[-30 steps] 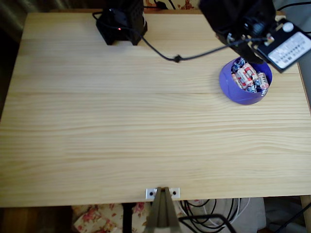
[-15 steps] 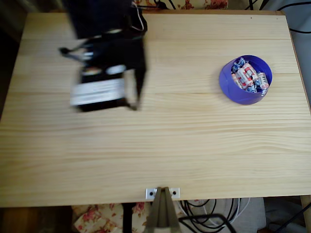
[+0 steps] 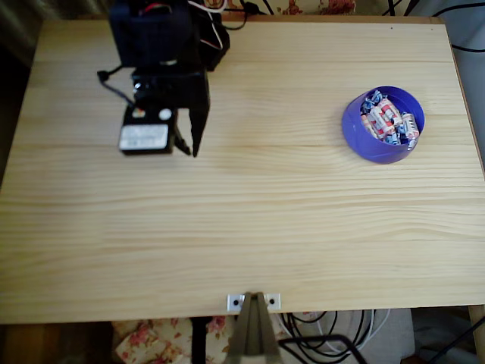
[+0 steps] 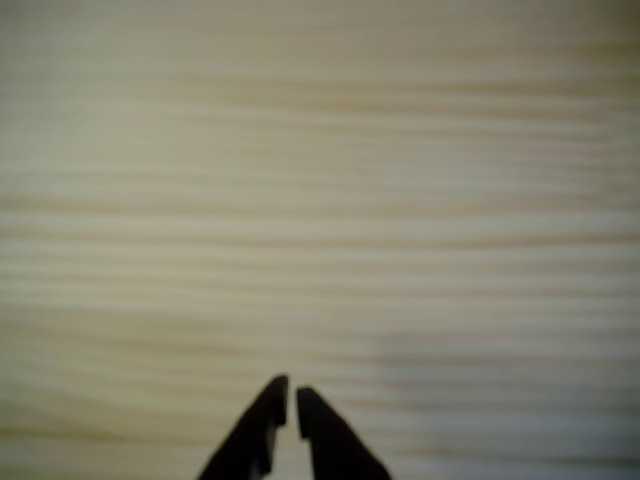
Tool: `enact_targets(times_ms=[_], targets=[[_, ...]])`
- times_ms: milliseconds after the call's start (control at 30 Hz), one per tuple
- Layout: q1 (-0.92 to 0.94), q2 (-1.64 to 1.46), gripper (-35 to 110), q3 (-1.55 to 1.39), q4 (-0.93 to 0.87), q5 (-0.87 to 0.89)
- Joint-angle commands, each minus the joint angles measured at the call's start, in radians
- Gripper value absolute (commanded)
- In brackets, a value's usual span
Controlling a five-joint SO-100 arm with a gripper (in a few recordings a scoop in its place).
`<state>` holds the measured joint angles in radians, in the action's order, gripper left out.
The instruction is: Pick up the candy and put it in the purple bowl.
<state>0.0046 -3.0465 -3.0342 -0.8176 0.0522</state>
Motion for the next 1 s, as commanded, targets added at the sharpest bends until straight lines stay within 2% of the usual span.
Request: enact_targets(times_ms=[0,967], targets=[[0.009,-0.253,-1,-0.002,-0.137,0.003],[0.032,-0.253,-1,-0.003,-0.144,0.020]])
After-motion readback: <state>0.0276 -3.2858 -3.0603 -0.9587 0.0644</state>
